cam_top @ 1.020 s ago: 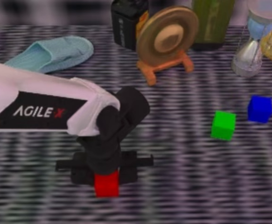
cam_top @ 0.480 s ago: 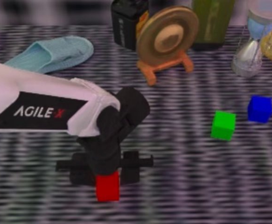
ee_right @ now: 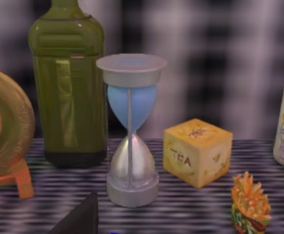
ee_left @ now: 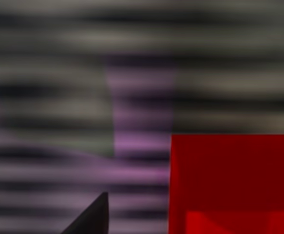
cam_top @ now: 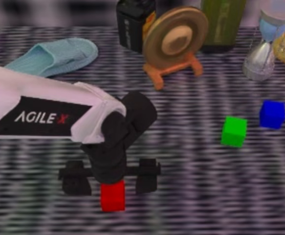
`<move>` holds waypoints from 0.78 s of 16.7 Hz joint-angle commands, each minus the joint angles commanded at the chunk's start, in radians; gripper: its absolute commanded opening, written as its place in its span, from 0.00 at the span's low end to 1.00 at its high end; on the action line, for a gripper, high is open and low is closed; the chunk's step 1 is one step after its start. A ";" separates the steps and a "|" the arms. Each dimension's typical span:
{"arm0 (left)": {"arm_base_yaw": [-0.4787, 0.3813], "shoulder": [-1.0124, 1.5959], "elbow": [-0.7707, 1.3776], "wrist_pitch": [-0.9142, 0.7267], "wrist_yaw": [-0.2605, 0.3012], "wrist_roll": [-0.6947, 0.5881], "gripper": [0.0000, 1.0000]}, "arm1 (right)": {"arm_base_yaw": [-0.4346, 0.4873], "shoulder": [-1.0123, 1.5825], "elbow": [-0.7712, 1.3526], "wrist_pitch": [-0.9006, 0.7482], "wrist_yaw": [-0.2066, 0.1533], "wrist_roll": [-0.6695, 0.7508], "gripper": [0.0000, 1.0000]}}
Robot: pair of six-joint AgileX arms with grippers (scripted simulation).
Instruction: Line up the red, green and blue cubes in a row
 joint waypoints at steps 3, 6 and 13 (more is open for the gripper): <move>0.000 0.000 0.000 0.000 0.000 0.000 1.00 | 0.000 0.000 0.000 0.000 0.000 0.000 1.00; 0.000 -0.008 0.013 -0.018 0.000 -0.001 1.00 | 0.000 0.000 0.000 0.000 0.000 0.000 1.00; 0.013 -0.123 0.133 -0.260 -0.001 -0.009 1.00 | 0.000 0.000 0.000 0.000 0.000 0.000 1.00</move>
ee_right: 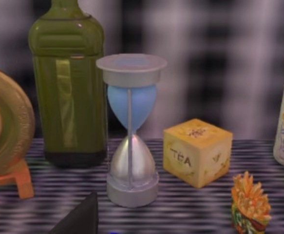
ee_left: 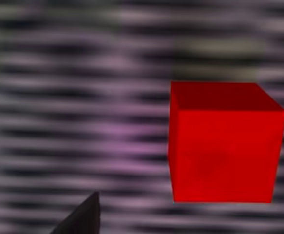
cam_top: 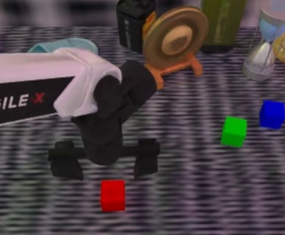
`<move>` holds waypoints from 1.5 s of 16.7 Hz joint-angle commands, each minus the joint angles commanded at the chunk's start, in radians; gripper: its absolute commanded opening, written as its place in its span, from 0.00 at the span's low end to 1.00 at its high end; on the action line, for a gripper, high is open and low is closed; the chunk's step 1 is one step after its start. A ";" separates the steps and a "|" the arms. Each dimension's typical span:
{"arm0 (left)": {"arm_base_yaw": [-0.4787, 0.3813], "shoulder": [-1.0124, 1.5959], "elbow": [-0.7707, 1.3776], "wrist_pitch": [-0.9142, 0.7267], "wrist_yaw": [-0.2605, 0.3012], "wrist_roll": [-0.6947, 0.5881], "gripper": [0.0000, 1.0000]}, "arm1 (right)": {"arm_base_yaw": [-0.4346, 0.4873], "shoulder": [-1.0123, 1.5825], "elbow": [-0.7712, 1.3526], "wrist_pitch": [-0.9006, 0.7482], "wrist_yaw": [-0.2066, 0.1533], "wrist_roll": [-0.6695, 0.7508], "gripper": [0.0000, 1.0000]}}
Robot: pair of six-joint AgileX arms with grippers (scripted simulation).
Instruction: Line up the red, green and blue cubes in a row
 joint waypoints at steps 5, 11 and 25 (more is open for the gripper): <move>-0.004 -0.004 0.003 -0.006 0.000 0.001 1.00 | 0.000 0.000 0.000 0.000 0.000 0.000 1.00; 0.094 -0.193 -0.150 0.096 -0.009 0.017 1.00 | 0.041 0.217 0.205 -0.131 0.000 -0.119 1.00; 0.596 -1.401 -0.992 0.695 -0.006 0.432 1.00 | 0.256 1.655 1.254 -0.840 0.005 -0.742 1.00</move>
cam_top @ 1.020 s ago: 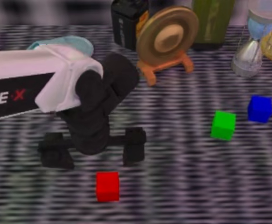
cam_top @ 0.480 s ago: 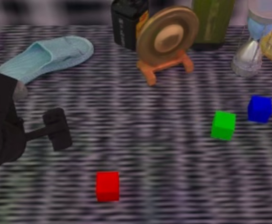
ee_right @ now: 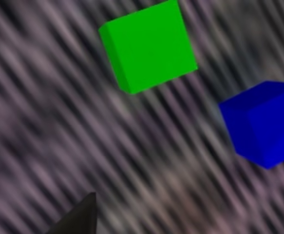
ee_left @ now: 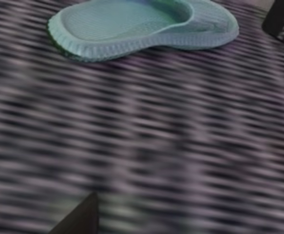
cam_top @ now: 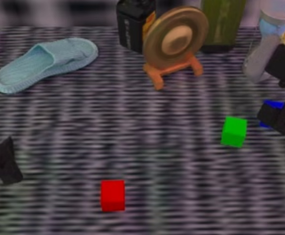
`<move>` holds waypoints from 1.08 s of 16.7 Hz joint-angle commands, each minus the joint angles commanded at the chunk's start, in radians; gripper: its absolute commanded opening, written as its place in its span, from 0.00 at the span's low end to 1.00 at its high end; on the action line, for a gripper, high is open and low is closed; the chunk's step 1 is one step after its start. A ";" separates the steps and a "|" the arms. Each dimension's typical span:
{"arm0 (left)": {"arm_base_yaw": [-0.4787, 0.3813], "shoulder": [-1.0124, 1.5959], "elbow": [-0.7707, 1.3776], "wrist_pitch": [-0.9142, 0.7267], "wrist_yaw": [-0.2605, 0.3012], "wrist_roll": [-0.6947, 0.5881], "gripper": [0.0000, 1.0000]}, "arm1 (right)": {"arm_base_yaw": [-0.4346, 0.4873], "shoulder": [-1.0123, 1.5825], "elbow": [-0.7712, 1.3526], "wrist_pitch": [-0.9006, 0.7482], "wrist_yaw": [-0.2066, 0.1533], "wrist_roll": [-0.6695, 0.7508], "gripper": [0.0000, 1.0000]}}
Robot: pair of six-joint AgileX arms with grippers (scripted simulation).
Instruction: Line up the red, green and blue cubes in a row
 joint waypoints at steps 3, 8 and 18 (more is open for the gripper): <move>0.070 -0.178 -0.113 0.114 0.010 0.129 1.00 | 0.037 0.230 0.188 -0.121 0.001 -0.109 1.00; 0.131 -0.372 -0.204 0.240 0.025 0.281 1.00 | 0.075 0.471 0.401 -0.239 -0.001 -0.223 1.00; 0.139 -0.399 -0.216 0.261 0.028 0.308 1.00 | 0.079 0.524 0.404 -0.213 -0.002 -0.241 1.00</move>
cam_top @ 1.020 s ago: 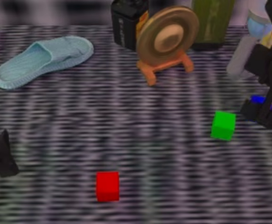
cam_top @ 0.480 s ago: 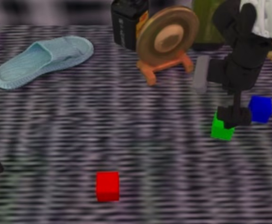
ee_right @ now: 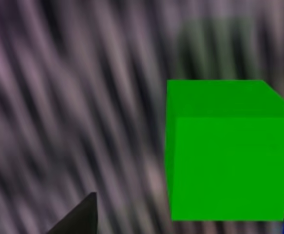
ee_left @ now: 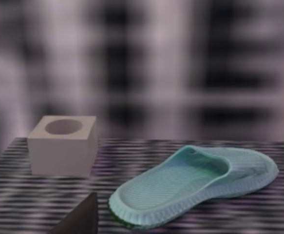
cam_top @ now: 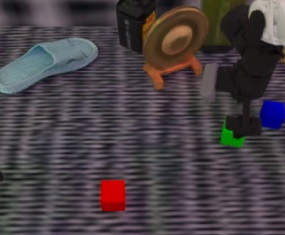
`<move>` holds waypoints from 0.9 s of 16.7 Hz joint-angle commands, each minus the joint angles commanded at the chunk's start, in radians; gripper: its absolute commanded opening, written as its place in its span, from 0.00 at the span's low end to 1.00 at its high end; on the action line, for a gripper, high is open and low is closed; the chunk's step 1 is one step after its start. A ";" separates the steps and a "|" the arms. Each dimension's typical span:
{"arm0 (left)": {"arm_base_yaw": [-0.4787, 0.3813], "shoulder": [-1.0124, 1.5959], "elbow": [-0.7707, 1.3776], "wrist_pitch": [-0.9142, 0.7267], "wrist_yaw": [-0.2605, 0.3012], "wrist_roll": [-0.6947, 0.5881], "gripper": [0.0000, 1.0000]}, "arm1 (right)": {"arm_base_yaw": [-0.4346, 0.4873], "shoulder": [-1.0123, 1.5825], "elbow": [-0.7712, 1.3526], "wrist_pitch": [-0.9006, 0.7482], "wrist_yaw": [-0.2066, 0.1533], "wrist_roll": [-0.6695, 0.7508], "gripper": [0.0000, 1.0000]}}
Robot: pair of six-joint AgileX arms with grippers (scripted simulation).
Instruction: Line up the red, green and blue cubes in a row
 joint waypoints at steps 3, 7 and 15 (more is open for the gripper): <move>0.000 0.000 0.000 0.000 0.000 0.000 1.00 | 0.001 0.049 -0.061 0.124 0.000 0.002 1.00; 0.000 0.000 0.000 0.000 0.000 0.000 1.00 | 0.003 0.098 -0.118 0.220 0.001 0.003 1.00; 0.000 0.000 0.000 0.000 0.000 0.000 1.00 | 0.003 0.098 -0.118 0.220 0.001 0.003 0.62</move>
